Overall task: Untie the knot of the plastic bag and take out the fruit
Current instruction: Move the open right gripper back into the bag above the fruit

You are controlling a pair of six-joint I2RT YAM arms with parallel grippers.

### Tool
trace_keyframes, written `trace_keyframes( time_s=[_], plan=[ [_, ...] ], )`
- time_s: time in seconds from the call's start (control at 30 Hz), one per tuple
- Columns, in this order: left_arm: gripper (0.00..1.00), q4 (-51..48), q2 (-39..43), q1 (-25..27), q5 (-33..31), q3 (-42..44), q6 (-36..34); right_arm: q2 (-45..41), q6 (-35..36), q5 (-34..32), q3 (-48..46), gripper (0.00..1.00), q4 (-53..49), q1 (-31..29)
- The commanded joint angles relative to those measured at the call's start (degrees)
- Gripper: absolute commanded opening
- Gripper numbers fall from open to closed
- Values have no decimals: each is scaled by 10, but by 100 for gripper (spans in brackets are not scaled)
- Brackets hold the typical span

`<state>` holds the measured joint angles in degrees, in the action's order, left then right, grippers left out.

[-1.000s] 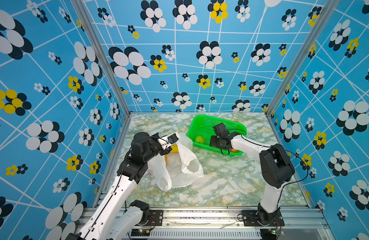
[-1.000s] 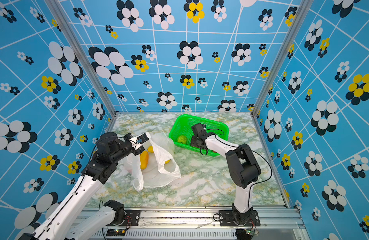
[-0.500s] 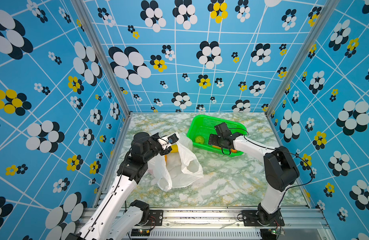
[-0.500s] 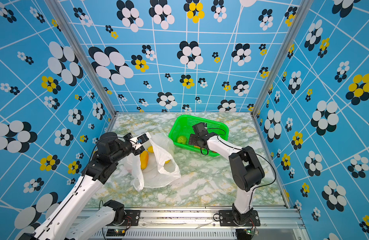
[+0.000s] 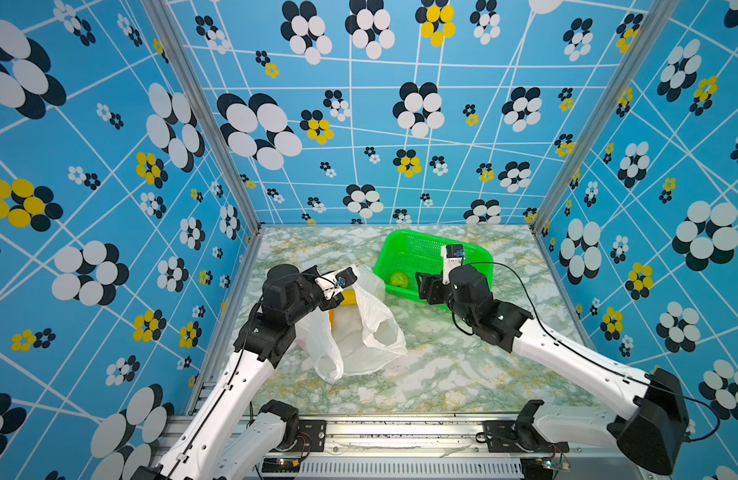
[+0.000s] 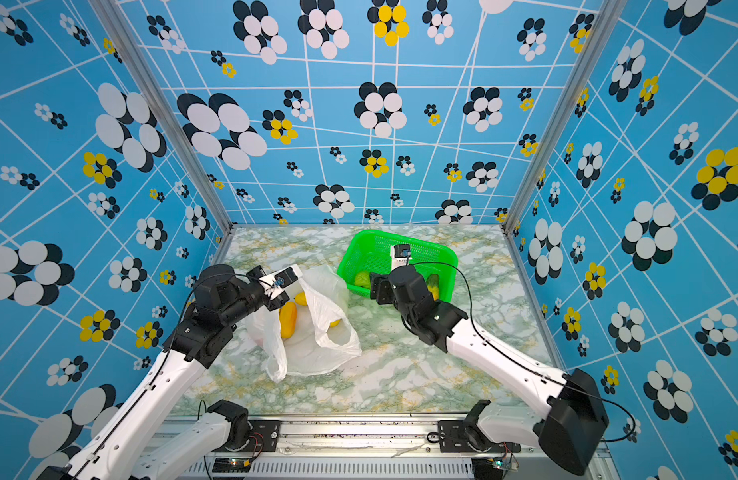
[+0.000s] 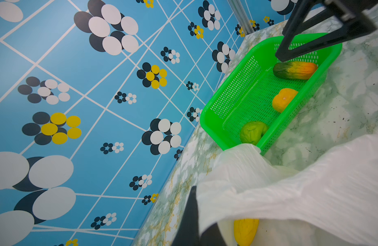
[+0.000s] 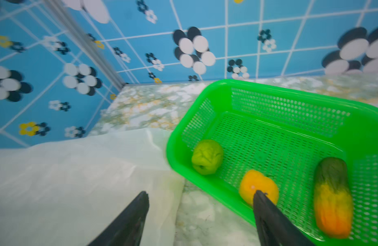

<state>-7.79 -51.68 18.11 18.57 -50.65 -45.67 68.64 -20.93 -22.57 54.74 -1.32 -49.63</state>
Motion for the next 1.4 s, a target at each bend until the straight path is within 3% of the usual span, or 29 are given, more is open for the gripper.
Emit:
trace_keyframes(
  time_s=[0.0,0.07,0.2,0.47,0.7,0.93,1.1,1.23,1.37],
  plan=[
    [0,-3,2,3,-1,6,-1,-31,134,-95,-29,78,117,-102],
    [0,-7,-3,1,-1,2,-1,-27,159,-112,-31,76,145,-161],
    [0,-6,-2,0,-5,6,-3,27,151,-128,-12,68,152,-224],
    [0,-8,-4,-2,-9,0,8,210,191,-219,74,58,166,-329],
    [0,-2,-3,-2,-1,2,9,323,131,-260,136,54,130,-329],
    [0,-6,3,3,-7,4,3,384,70,-261,180,54,65,-299],
    [0,-6,2,2,-6,4,2,416,-36,-244,206,58,-22,-244],
    [0,-7,4,5,-5,4,0,451,-55,-240,241,61,-73,-218],
    [0,-6,1,3,-1,4,1,482,-73,-230,268,72,-104,-199]
  ],
)
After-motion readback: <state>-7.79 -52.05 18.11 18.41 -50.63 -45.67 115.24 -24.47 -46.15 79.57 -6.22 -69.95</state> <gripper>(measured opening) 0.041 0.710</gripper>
